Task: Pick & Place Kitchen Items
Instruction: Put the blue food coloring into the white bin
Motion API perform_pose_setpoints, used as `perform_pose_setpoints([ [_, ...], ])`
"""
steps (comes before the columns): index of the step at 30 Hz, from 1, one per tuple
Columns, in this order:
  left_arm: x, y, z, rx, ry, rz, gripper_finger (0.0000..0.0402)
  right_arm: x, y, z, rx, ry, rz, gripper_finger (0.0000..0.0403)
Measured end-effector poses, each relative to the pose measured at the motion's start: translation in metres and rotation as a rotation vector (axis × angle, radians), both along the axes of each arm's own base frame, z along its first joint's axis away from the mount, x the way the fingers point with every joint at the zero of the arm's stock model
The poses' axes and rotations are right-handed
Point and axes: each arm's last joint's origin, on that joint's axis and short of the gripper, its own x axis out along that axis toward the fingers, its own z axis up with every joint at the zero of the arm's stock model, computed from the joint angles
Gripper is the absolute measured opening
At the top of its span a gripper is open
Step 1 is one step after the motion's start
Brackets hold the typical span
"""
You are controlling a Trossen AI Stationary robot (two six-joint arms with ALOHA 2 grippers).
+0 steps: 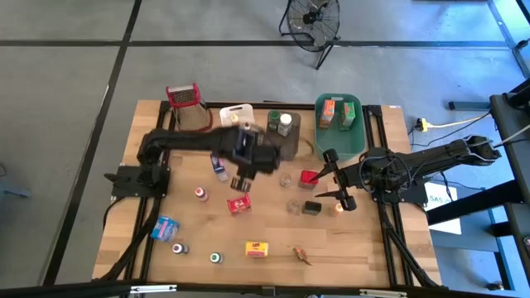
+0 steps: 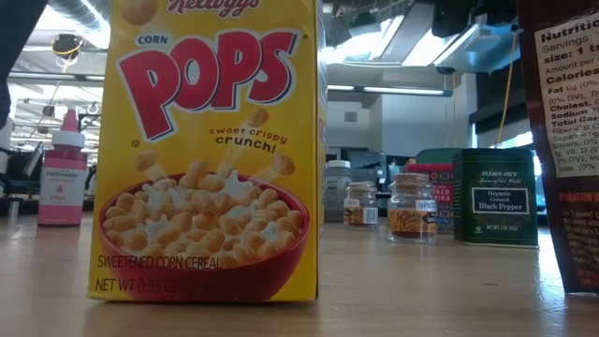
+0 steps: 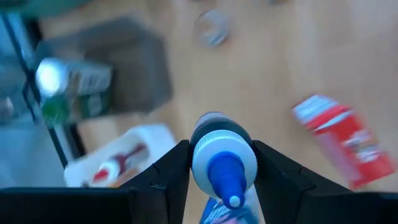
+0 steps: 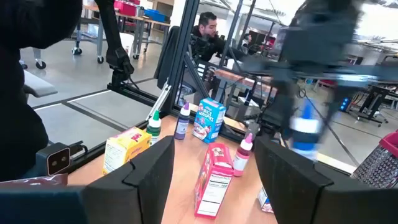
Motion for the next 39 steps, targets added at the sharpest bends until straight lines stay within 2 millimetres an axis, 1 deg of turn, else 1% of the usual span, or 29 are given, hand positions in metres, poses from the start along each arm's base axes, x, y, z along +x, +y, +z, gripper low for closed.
perform_pose_setpoints([
  [7, -0.012, 0.074, 0.009, -0.083, -0.022, 0.146, 0.0144, 0.000, 0.000, -0.002, -0.005, 0.019, 0.000, 0.0225],
  [12, -0.028, 0.131, 0.011, -0.157, -0.053, 0.309, 0.0144, 0.000, 0.000, -0.003, -0.010, 0.032, 0.000, 0.0224],
  [15, -0.038, 0.159, 0.010, -0.221, -0.072, 0.399, 0.0144, 0.000, 0.000, -0.004, -0.012, 0.041, 0.000, 0.0224],
  [19, -0.050, 0.185, 0.001, -0.255, -0.073, 0.473, 0.0144, 0.000, 0.000, -0.005, -0.014, 0.050, 0.000, 0.0224],
  [23, -0.066, 0.204, -0.009, -0.256, -0.080, 0.543, 0.0143, 0.000, 0.000, -0.006, -0.016, 0.061, 0.000, 0.0224],
  [26, -0.078, 0.212, -0.022, -0.289, -0.070, 0.572, 0.0143, 0.000, 0.000, -0.007, -0.017, 0.066, 0.000, 0.0224],
  [28, -0.089, 0.213, -0.029, -0.331, -0.068, 0.581, 0.0143, 0.000, 0.000, -0.006, -0.017, 0.065, 0.000, 0.0224],
  [32, -0.107, 0.218, -0.044, -0.324, -0.112, 0.617, 0.0143, 0.000, 0.000, -0.006, -0.034, 0.056, 0.000, 0.0224],
  [36, -0.121, 0.222, -0.056, -0.306, -0.163, 0.644, 0.0143, 0.000, 0.000, -0.006, -0.034, 0.056, 0.000, 0.0224],
  [39, -0.127, 0.224, -0.070, -0.304, -0.172, 0.664, 0.0143, 0.000, 0.000, -0.005, -0.032, 0.046, 0.000, 0.0224],
])
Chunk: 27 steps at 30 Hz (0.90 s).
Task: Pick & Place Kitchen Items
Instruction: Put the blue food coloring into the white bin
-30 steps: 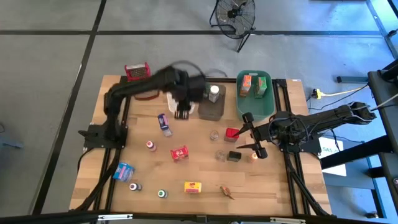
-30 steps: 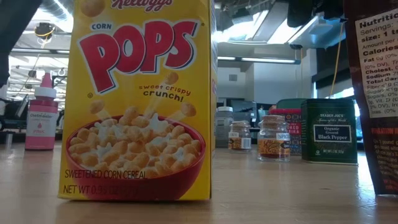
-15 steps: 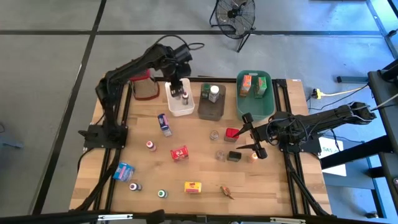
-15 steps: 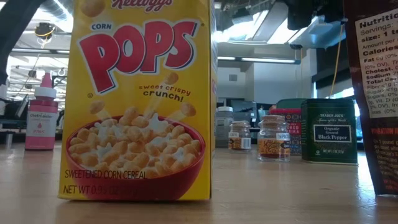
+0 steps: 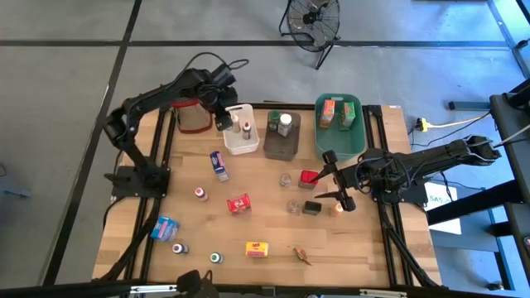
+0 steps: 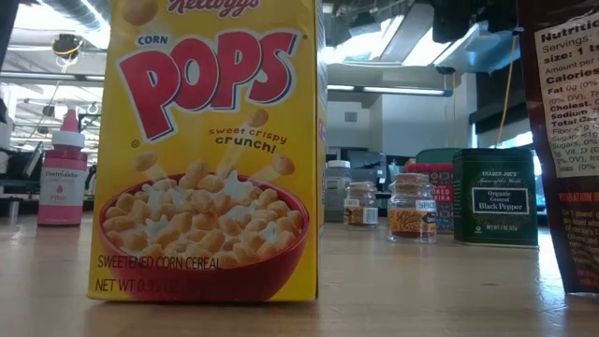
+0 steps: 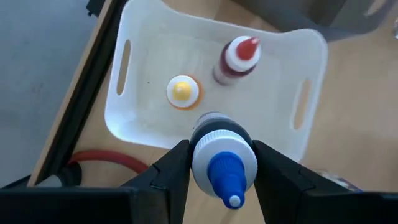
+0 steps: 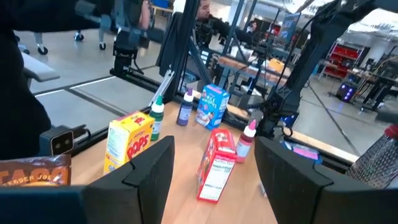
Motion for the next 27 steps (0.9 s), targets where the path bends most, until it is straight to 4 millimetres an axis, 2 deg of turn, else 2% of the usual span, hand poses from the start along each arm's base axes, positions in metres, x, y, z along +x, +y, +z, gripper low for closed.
perform_pose_setpoints([
  [8, 0.000, 0.002, -0.026, 0.012, -0.014, 0.009, 0.0143, 0.000, 0.000, 0.001, 0.002, -0.010, 0.000, 0.0224],
  [27, 0.001, 0.000, -0.061, -0.012, -0.062, 0.054, 0.0145, 0.000, 0.000, -0.001, -0.002, 0.011, 0.000, 0.0224],
])
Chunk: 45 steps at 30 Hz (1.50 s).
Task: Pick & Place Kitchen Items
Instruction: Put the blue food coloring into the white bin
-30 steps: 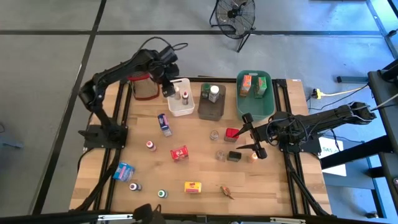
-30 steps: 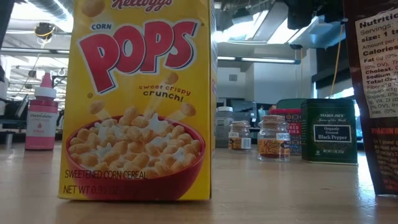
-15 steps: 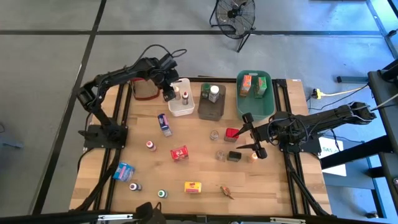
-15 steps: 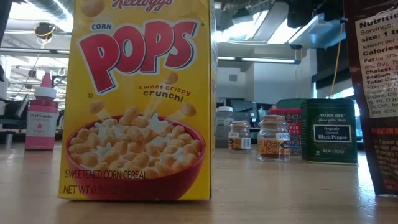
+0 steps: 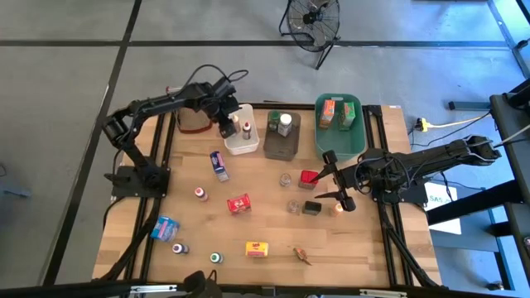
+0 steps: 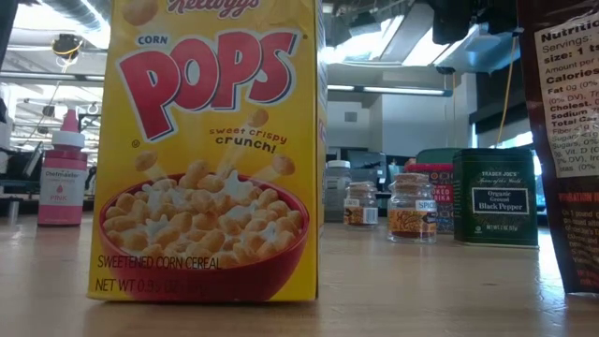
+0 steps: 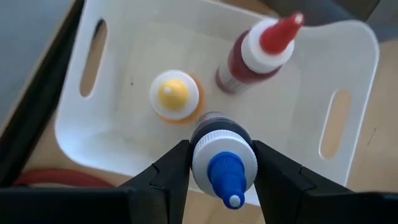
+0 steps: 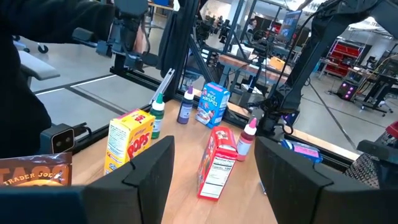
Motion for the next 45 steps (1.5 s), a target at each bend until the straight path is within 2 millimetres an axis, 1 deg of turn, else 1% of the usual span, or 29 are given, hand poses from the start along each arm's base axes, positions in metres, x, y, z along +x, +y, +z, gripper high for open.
perform_pose_setpoints([
  [6, 0.001, -0.006, -0.010, 0.039, 0.053, 0.008, 0.0146, 0.000, 0.000, 0.000, 0.000, 0.000, 0.000, 0.0225],
  [13, 0.012, -0.015, -0.010, 0.087, 0.053, -0.027, 0.0148, 0.000, 0.000, 0.000, 0.000, 0.000, -0.001, 0.0225],
  [16, 0.013, -0.017, -0.010, 0.087, 0.053, -0.035, 0.0151, 0.000, 0.000, 0.000, 0.000, -0.001, 0.000, 0.0225],
  [25, 0.013, -0.017, -0.010, 0.081, 0.052, -0.017, 0.0166, 0.000, 0.000, 0.000, 0.000, -0.001, 0.000, 0.0225],
  [31, 0.014, -0.017, -0.011, 0.080, 0.054, -0.018, 0.0168, 0.000, 0.000, 0.000, 0.000, -0.001, 0.000, 0.0225],
  [35, 0.017, -0.016, -0.019, 0.064, 0.075, -0.023, 0.0168, 0.000, 0.000, 0.000, 0.000, -0.001, 0.000, 0.0225],
  [38, 0.020, -0.014, -0.028, 0.049, 0.097, -0.026, 0.0168, 0.000, 0.000, 0.000, 0.000, -0.001, 0.000, 0.0225],
  [45, 0.024, -0.012, -0.032, 0.057, 0.088, -0.031, 0.0169, 0.000, 0.000, 0.000, 0.001, 0.000, 0.000, 0.0225],
])
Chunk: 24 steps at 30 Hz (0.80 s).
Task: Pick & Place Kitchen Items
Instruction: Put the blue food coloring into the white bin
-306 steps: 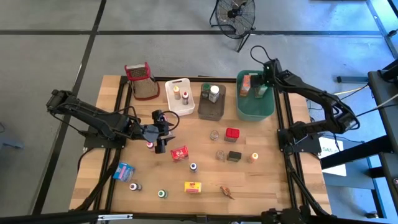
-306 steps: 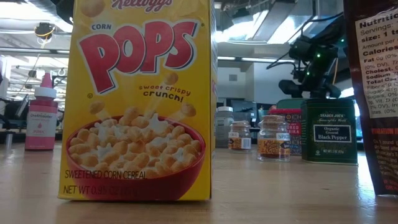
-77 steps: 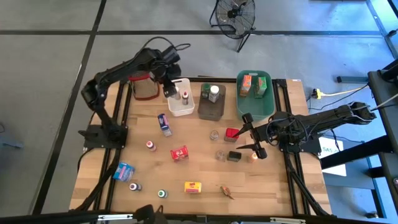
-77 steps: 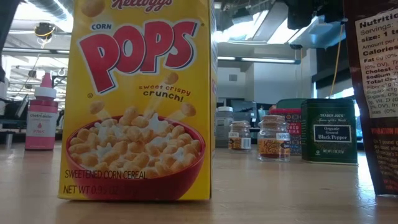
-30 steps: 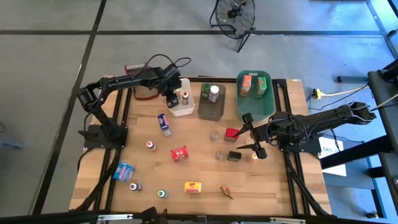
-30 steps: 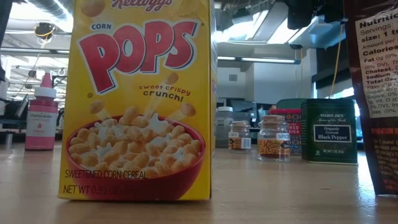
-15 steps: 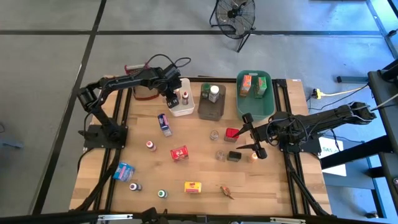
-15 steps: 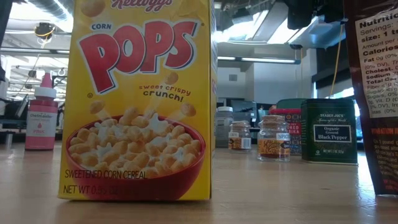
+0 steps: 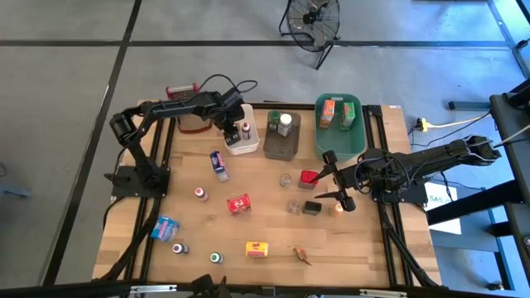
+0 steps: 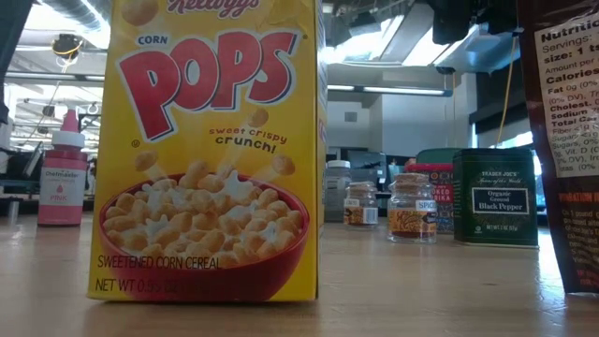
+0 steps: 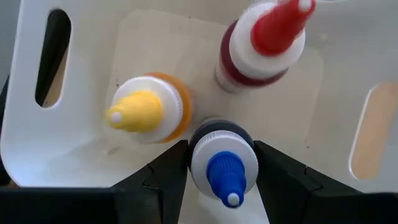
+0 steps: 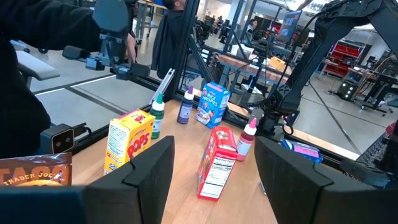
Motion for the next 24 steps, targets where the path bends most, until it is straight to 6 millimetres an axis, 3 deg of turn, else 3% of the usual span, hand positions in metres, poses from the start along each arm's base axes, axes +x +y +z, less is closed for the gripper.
perform_pose_setpoints([
  [15, -0.0020, 0.0008, -0.0012, -0.034, -0.009, -0.038, 0.0171, -0.0001, 0.0000, -0.0008, -0.001, 0.008, 0.000, 0.0225],
  [24, -0.0026, 0.0002, -0.0043, -0.050, 0.000, -0.041, 0.0213, -0.0001, 0.0000, -0.0008, -0.001, 0.009, 0.000, 0.0225],
])
